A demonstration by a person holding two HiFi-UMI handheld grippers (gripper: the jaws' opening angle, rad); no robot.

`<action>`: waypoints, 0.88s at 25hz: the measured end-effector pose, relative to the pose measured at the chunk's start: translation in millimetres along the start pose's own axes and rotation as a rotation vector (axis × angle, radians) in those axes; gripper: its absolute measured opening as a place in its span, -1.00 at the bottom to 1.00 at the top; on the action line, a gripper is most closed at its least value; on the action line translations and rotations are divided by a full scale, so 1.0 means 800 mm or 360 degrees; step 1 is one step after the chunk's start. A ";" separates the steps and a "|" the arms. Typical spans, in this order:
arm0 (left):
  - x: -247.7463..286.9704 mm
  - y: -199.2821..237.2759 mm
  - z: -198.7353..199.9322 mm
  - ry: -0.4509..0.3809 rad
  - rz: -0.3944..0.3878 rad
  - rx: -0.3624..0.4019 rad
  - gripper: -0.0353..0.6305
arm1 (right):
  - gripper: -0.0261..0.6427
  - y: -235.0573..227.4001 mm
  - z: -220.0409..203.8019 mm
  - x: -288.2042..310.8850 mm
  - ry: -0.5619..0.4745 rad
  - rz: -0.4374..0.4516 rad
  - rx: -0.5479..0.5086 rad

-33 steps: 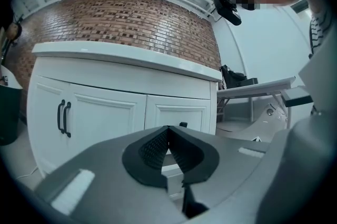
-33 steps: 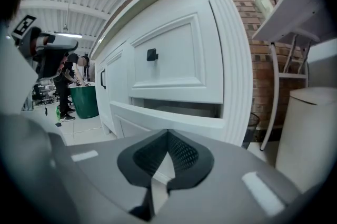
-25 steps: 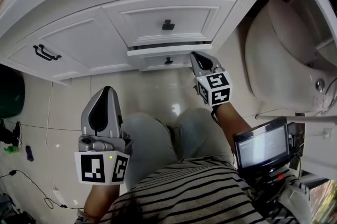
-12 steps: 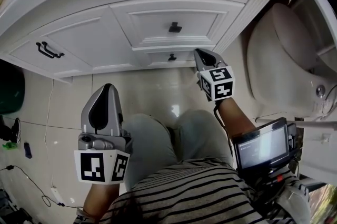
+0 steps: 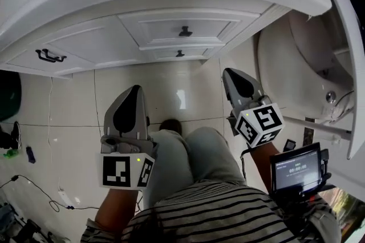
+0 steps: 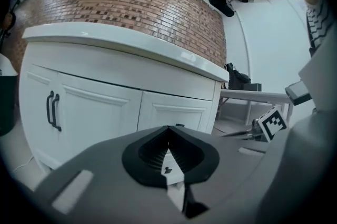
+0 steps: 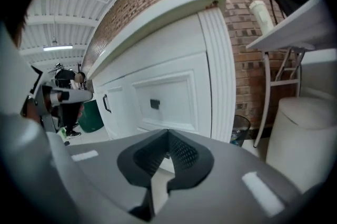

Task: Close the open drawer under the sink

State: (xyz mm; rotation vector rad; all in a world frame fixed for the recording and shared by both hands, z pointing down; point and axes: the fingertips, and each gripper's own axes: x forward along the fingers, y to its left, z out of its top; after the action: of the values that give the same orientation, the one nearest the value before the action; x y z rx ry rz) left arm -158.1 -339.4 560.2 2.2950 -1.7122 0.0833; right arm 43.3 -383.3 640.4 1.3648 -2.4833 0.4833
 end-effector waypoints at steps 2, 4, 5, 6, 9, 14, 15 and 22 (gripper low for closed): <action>-0.016 -0.018 0.031 0.0054 -0.0005 -0.0017 -0.84 | -0.92 0.015 0.042 -0.045 0.0006 -0.0017 0.0032; -0.040 -0.038 0.072 0.0082 0.0002 -0.0030 -0.84 | -0.92 0.033 0.083 -0.087 0.0036 -0.0012 0.0063; -0.054 -0.050 0.095 0.0090 0.0001 -0.0027 -0.84 | -0.92 0.044 0.105 -0.109 0.0050 -0.0003 0.0080; -0.070 -0.062 0.120 0.0098 -0.0004 -0.0017 -0.84 | -0.92 0.056 0.127 -0.131 0.0058 0.0009 0.0095; -0.127 -0.099 0.198 0.0112 -0.0015 0.0012 -0.84 | -0.92 0.096 0.201 -0.206 0.0051 0.0055 0.0099; -0.240 -0.156 0.319 0.0122 0.0014 0.0040 -0.84 | -0.92 0.169 0.309 -0.331 0.0040 0.0147 0.0069; -0.264 -0.169 0.338 0.0122 0.0024 0.0043 -0.84 | -0.92 0.183 0.326 -0.356 0.0043 0.0165 0.0073; -0.395 -0.234 0.404 0.0103 0.0030 0.0100 -0.84 | -0.92 0.266 0.391 -0.492 -0.0041 0.0301 0.0050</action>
State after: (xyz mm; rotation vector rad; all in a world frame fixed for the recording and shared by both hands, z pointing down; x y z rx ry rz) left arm -112.9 -78.0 148.9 2.2943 -1.7224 0.2161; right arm 45.2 -105.1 170.8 1.1596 -2.6501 0.5502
